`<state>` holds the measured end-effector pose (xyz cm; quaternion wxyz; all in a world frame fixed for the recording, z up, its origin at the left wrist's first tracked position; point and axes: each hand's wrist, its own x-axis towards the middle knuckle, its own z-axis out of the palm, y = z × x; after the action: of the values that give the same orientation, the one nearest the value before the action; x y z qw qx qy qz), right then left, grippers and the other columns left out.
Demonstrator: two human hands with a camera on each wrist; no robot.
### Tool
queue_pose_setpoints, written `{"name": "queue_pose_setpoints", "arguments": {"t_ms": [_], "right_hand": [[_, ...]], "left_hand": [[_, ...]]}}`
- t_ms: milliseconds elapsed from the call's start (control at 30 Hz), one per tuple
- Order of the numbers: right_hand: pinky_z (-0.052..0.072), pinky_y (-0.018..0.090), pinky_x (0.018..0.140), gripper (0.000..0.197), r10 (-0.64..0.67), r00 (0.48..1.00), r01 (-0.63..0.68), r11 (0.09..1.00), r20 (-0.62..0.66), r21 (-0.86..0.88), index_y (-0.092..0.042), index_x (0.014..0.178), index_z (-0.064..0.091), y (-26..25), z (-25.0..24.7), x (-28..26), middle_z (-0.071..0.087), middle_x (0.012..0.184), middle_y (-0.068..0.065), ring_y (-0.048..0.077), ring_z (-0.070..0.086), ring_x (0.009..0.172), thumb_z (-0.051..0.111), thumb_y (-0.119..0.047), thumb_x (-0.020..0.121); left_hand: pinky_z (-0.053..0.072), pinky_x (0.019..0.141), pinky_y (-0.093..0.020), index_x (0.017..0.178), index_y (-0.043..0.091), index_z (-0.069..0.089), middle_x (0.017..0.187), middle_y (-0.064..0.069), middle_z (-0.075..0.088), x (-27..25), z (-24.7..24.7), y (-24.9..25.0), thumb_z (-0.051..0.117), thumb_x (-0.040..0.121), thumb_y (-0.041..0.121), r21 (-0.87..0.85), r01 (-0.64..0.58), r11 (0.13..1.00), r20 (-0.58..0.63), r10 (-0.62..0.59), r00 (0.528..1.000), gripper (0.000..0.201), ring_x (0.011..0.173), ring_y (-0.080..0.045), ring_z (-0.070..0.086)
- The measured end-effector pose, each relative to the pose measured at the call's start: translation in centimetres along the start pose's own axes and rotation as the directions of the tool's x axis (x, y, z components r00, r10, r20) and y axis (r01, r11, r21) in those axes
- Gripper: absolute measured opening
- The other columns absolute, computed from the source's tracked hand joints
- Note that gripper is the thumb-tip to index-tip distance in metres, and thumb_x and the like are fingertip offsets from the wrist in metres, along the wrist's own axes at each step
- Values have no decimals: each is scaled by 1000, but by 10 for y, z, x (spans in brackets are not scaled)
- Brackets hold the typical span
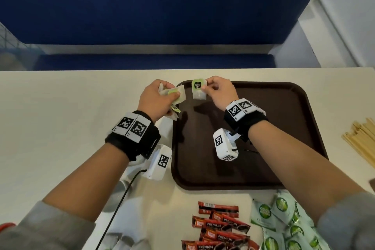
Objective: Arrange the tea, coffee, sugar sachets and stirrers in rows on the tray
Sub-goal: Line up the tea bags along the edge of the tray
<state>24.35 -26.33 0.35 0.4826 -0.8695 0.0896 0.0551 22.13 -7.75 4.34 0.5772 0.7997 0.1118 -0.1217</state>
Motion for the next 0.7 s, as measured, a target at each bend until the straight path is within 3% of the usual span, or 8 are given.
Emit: {"name": "queue_pose_setpoints", "arguments": {"t_ms": [67,133,333,533,700], "right_hand": [[36,8,59,19,33,999,-32,997,13,-67,-9,105,64,4,7,14,60,92,-2,11,54,85,61,-20,90],[39,18,60,18,67,997,-63,992,35,-106,-9,103,64,7,14,26,59,90,-1,14,54,82,61,-21,90],[52,33,83,9,129,989,-121,986,67,-113,-12,93,66,9,29,46,65,88,6,16,57,79,63,-20,89],[53,27,83,18,157,987,-154,982,18,-106,-8,98,73,6,37,52,67,86,2,15,62,79,72,-16,82],[56,33,84,13,192,981,-192,977,-8,-97,-10,90,72,1,44,55,72,91,8,21,68,87,75,-15,79]], "left_hand": [[54,54,-32,81,24,54,89,-4,61,8,0,2,67,84,13,-21,8,1000,-2,-8,1000,17,67,-18,63],[55,55,-32,82,23,54,89,-4,61,13,0,3,67,85,12,-52,17,999,-5,-17,1000,17,66,-17,63],[52,51,-26,85,20,54,86,-1,61,18,-1,4,66,86,11,-106,26,994,14,-25,1000,15,60,-9,62],[49,45,-18,97,12,55,83,0,60,16,-4,8,65,87,9,-143,23,989,2,-23,1000,15,49,0,60],[51,46,-18,97,13,54,82,2,59,14,-9,8,65,88,10,-146,26,989,-3,-26,1000,14,48,2,60]]}}
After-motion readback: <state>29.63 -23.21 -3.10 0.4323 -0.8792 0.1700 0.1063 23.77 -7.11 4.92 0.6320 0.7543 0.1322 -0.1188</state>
